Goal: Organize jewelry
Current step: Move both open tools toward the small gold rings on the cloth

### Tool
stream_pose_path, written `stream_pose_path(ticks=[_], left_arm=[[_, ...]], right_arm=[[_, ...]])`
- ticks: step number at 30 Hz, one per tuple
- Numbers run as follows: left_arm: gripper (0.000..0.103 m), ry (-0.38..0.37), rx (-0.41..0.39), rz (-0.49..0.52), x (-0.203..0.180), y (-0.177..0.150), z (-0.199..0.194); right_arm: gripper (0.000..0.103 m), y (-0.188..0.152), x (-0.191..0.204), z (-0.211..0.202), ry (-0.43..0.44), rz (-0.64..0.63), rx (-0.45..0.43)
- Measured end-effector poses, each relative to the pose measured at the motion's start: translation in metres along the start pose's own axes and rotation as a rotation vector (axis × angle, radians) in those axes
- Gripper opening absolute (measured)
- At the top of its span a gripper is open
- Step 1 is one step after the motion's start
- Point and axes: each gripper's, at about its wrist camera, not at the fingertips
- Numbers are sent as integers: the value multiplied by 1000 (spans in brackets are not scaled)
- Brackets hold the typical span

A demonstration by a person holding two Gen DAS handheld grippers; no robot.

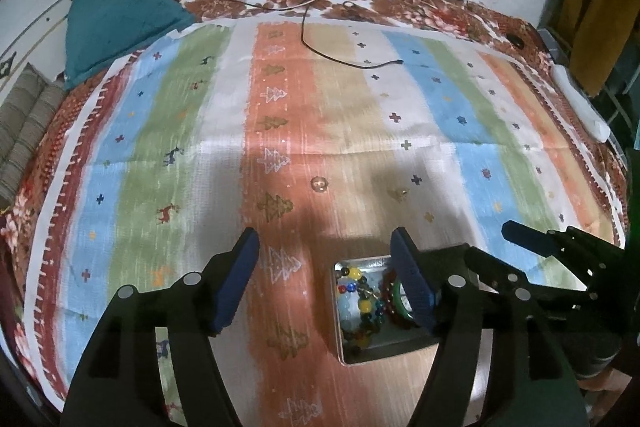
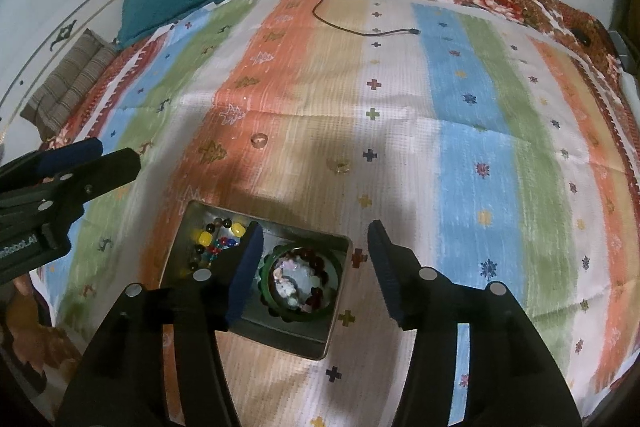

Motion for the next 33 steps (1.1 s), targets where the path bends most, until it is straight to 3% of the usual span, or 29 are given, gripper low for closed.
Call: stream_pose_path(ticks=[15,33], left_arm=[[73,28,28,35,-2,16,24],[73,39,102,32,3,34,74]], right_arm=[[67,15,-2,15,-11,-22,15],[68,29,-2,48,-9,-48,78]])
Point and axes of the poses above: each gripper's, at about its wrist camera, not at the fingertips, and z roughly the way its jaws point, x to its left, y to its top, and after that the axes turned 3 degrees about -z, right-handed
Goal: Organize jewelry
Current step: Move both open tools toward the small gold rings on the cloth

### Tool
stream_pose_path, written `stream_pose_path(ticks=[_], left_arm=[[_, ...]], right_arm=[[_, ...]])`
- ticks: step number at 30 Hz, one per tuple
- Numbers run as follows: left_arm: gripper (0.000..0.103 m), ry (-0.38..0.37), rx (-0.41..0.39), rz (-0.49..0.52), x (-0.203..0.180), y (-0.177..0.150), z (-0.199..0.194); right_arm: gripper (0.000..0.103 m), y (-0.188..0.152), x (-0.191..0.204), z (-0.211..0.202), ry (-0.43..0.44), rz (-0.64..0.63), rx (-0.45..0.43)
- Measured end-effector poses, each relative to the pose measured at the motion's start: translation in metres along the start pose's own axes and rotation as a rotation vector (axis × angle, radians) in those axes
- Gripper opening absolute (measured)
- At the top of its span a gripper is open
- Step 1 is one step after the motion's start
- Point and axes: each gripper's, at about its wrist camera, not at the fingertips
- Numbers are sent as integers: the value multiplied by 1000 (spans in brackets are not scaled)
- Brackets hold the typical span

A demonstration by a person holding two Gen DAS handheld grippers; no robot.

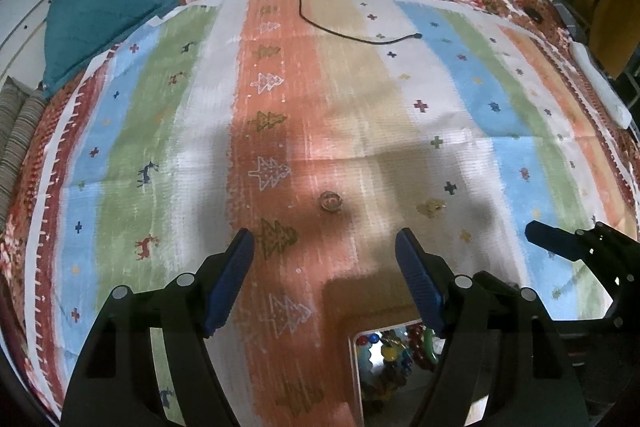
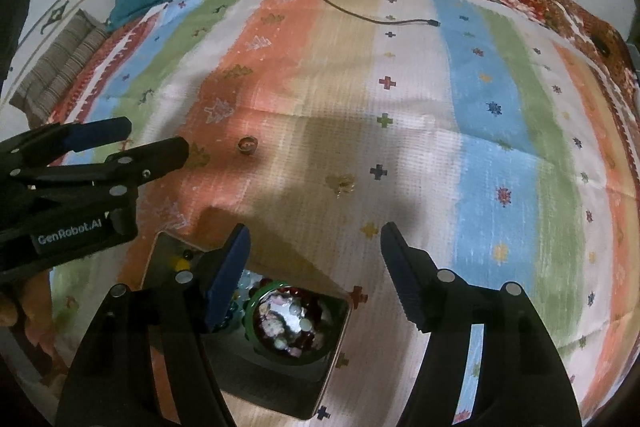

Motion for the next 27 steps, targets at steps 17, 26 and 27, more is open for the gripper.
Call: stream_pose_path(ticks=[17,26,27], left_arm=[[70,-11,95,5,4,11,42],[67,-20,126,4,7,17,57],[66,-22,130,5,7,18,59]], right_arm=[[68,12,-12,36,-6,-1,79],[67,19,-14,51,17,1,113],[67,20,-14,52,17,-1,115]])
Point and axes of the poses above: each gripper's, at about its wrist camera, not at the fingertips, and z roughly the way its jaws point, x to its left, y to its top, and after that the axes turned 3 degrees about -z, right-handed
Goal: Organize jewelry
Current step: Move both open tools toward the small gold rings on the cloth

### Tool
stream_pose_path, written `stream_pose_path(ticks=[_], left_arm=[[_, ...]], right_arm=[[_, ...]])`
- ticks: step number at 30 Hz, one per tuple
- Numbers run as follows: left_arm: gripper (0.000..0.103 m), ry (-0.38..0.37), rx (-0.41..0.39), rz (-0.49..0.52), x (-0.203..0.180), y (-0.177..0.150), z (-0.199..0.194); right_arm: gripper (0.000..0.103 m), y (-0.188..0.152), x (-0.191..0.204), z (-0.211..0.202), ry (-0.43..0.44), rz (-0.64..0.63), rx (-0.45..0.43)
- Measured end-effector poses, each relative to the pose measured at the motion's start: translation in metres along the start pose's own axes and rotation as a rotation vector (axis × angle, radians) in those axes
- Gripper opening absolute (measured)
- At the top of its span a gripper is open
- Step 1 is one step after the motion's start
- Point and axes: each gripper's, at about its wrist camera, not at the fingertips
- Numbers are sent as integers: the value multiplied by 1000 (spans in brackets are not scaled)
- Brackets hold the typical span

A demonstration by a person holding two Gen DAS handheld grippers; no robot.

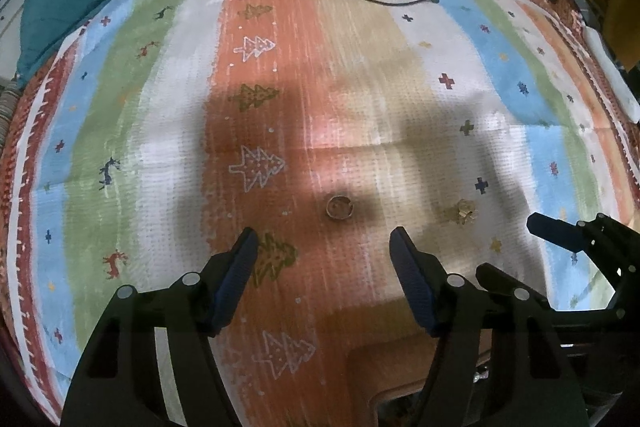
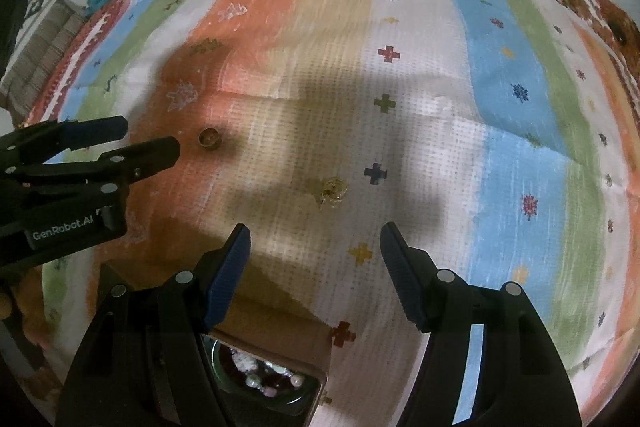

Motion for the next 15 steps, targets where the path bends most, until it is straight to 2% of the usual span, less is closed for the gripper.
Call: stream_pose_path(ticks=[6,15], left_arm=[[60,-1,25,-5,2,6,13],[58,-2,45,6,0,14,26]], right_arm=[[64,6,-4,13,-17,-2,24],[58,16,-7,30,-14,-1,54]])
Point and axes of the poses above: each gripper's, at about its wrist camera, not at the fingertips, and z roughly the way its jaws point, x to its left, y to its top, and after that the axes turned 3 degrees about -z, right-handed
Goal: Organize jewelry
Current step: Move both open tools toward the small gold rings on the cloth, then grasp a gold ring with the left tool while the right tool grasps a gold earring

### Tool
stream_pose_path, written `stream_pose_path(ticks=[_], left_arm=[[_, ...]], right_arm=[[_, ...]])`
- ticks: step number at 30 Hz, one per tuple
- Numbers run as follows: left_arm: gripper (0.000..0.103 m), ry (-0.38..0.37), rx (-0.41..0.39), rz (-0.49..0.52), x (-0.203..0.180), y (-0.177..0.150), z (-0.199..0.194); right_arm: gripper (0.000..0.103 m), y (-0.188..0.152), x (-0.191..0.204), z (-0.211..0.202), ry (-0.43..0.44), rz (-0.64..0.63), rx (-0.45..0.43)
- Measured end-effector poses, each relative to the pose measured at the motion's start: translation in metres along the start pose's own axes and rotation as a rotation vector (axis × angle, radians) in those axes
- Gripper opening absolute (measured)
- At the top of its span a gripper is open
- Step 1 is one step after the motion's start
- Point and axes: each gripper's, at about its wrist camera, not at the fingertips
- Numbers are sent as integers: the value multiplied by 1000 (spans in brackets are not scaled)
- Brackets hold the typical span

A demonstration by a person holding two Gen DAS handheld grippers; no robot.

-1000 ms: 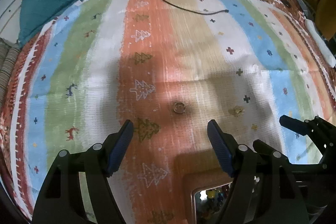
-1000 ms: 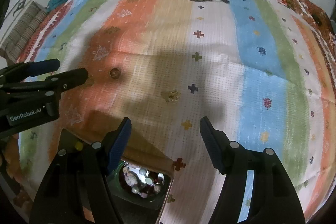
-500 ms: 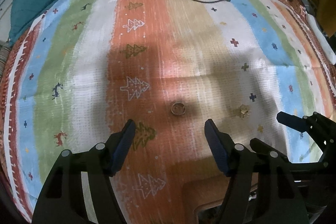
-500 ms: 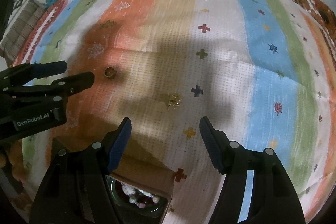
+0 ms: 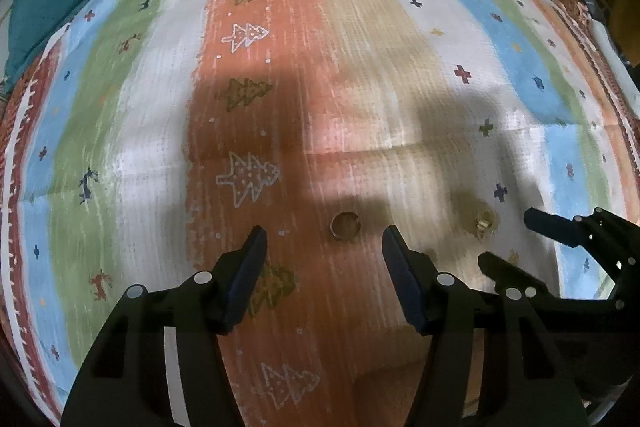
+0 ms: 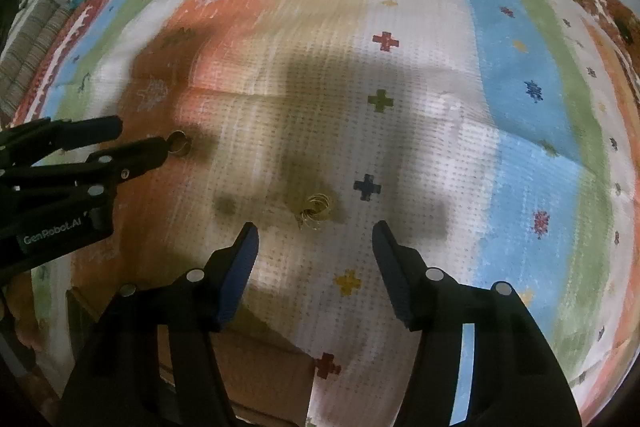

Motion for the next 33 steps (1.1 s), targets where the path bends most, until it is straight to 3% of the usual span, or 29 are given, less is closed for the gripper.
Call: stream_pose_path(ticks=[8,18,22,23,33], left_arm=[[51,5,25,16,-8,6,11],[28,-10,65,45,-15,11,28],[25,12,63,73,-17,9,32],[19,10,62,76,-19,9,32],[19,12,44,74,-24,5,23]], right_arm=[[49,7,0,12,-1,-5,19],[27,15,3,22,-14,-14,24],[21,16,6,23,-15,-22,22],[21,16,5,22,-15,-23,20],[16,15,7,18,-14,-21,-2]])
Point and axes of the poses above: each gripper's, at about its wrist camera, not at the fingertips, and z roughly the way its jaws point, x to its left, y to its top, and after that the axes turned 3 degrees about -z, right-handed
